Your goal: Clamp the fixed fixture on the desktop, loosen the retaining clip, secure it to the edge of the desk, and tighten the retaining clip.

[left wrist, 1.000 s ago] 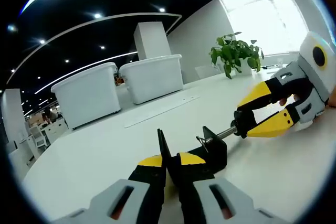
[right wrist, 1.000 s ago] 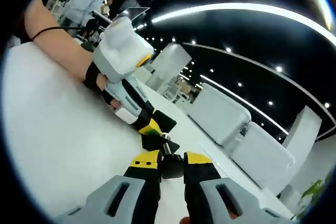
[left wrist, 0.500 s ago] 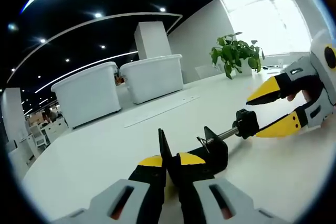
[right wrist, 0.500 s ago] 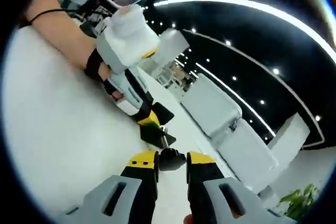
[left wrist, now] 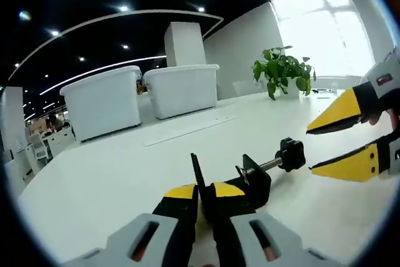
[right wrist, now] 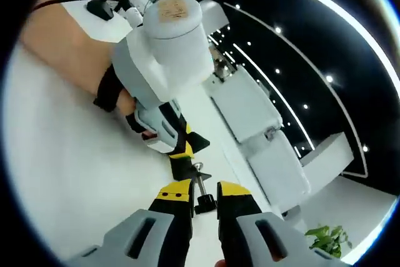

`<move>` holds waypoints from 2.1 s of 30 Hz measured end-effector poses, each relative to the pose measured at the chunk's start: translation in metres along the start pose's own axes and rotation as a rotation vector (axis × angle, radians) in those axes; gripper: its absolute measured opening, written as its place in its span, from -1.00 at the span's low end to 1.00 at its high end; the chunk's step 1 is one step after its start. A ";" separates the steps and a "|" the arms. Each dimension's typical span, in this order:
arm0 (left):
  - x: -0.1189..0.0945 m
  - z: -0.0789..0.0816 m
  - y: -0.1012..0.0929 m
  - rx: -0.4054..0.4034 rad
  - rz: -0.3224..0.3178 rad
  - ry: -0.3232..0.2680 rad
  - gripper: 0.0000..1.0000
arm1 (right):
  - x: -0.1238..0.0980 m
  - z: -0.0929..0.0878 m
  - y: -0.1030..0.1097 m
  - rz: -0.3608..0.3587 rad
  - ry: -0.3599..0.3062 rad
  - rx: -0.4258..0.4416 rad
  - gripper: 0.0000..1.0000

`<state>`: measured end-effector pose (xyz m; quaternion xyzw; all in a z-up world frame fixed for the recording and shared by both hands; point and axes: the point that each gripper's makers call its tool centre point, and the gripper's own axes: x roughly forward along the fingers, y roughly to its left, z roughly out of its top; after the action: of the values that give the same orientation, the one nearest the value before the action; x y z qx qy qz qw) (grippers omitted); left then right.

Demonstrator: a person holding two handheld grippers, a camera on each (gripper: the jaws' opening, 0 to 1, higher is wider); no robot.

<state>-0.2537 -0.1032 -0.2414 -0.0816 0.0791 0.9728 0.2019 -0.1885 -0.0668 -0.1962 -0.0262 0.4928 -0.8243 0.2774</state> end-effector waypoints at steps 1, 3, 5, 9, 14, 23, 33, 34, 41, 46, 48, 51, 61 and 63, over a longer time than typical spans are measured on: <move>-0.001 0.001 0.000 -0.009 -0.004 -0.004 -0.82 | 0.003 0.002 0.000 0.005 0.002 -0.008 -0.72; -0.003 0.001 -0.001 -0.028 -0.014 -0.011 -0.81 | 0.007 0.003 -0.002 0.007 0.017 -0.024 -0.72; -0.004 0.005 0.001 -0.042 -0.027 -0.025 -0.77 | 0.011 -0.002 -0.003 0.018 0.050 -0.036 -0.72; -0.004 0.010 -0.003 -0.061 -0.054 -0.050 -0.66 | 0.011 -0.011 -0.005 0.017 0.084 -0.067 -0.72; -0.007 0.018 0.004 -0.101 -0.044 -0.096 -0.66 | 0.011 -0.018 -0.005 0.007 0.122 -0.075 -0.71; -0.024 0.044 0.029 -0.324 -0.054 -0.263 -0.59 | 0.015 -0.011 -0.001 0.027 0.132 -0.100 -0.71; -0.030 0.047 0.066 -0.558 -0.015 -0.338 -0.56 | 0.025 -0.015 0.007 0.030 0.196 -0.098 -0.71; -0.031 0.048 0.064 -0.572 -0.024 -0.349 -0.56 | 0.026 -0.015 0.006 0.025 0.201 -0.107 -0.71; -0.032 0.050 0.068 -0.570 -0.012 -0.368 -0.58 | 0.032 -0.021 0.011 0.038 0.212 -0.135 -0.71; -0.033 0.051 0.068 -0.578 -0.017 -0.376 -0.60 | 0.035 -0.029 0.013 0.034 0.236 -0.188 -0.74; -0.033 0.051 0.067 -0.581 -0.021 -0.376 -0.60 | 0.038 -0.031 0.011 0.027 0.242 -0.193 -0.79; -0.033 0.048 0.064 -0.595 -0.034 -0.357 -0.60 | 0.039 -0.031 0.013 0.029 0.247 -0.196 -0.84; -0.035 0.052 0.066 -0.604 -0.030 -0.377 -0.69 | 0.048 -0.031 0.018 0.020 0.243 -0.270 -0.89; -0.031 0.052 0.069 -0.602 -0.033 -0.374 -0.69 | 0.050 -0.031 0.018 0.008 0.245 -0.279 -0.89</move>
<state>-0.2605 -0.1674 -0.1766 0.0408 -0.2509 0.9472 0.1955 -0.2324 -0.0723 -0.2387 0.0382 0.6328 -0.7438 0.2120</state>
